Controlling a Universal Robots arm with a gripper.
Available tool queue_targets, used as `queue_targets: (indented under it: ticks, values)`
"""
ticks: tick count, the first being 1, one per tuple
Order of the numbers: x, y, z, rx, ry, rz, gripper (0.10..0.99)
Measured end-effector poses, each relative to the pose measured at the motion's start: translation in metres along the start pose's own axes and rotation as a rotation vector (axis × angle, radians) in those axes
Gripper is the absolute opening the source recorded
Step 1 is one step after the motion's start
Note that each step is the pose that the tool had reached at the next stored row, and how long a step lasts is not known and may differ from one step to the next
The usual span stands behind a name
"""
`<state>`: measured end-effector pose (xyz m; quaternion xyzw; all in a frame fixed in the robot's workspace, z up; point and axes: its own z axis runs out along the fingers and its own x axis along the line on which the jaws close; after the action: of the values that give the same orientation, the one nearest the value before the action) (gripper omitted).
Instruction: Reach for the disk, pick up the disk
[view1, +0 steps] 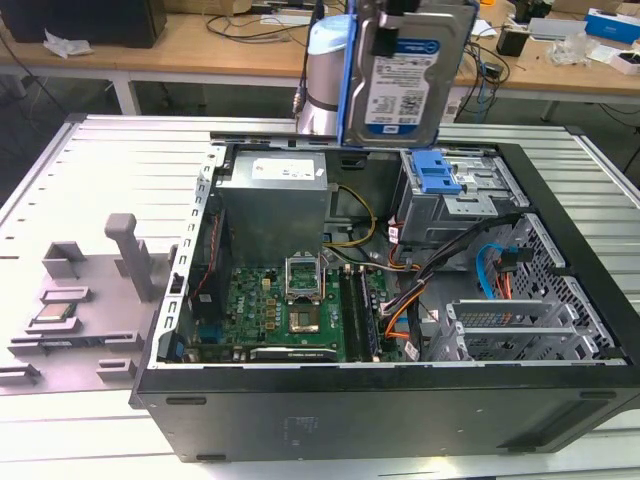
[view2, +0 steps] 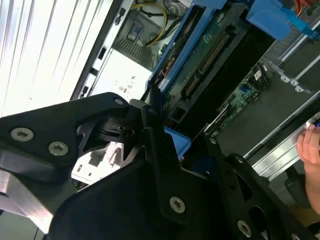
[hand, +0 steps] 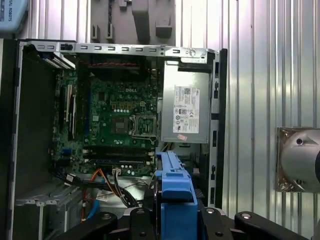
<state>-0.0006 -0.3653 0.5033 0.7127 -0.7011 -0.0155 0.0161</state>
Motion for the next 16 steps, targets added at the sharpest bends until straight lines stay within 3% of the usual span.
queue_targets:
  ticks: [1,5,7,11,13,16]
  values:
    - [0.0001,-0.0072,-0.0004,0.0,0.0001,0.0,0.365]
    - [0.0004,-0.0238,-0.0012,0.0,0.0001,0.0,0.365]
    - [0.0006,-0.0373,-0.0018,-0.001,0.0002,0.0,0.365]
    - [0.0008,-0.0509,-0.0024,-0.001,0.0001,0.0,0.365]
    - [0.0011,-0.0665,-0.0031,-0.001,0.0001,0.0,0.365]
    - [0.0012,-0.0772,-0.0036,-0.001,0.0001,0.0,0.365]
